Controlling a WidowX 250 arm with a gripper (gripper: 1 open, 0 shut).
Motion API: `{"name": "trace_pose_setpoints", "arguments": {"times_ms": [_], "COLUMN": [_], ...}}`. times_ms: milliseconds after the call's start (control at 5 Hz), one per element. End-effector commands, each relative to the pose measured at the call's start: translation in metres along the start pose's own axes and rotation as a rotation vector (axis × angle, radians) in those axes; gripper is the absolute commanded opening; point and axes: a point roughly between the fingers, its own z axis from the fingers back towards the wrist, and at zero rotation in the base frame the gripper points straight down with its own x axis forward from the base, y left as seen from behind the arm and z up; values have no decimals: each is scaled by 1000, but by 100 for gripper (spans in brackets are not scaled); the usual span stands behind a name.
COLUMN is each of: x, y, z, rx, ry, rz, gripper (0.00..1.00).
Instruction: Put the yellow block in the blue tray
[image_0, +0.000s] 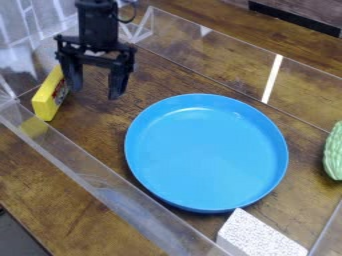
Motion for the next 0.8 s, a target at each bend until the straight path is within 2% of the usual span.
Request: {"name": "trace_pose_setpoints", "arguments": {"times_ms": [0,200,600], "x": [14,18,25], "y": [8,19,47], "z": [20,23,9], "rx": [5,14,28], "ry": [-49,-45,-38], "rz": [-29,-53,-149], "gripper": [100,100,100]}}
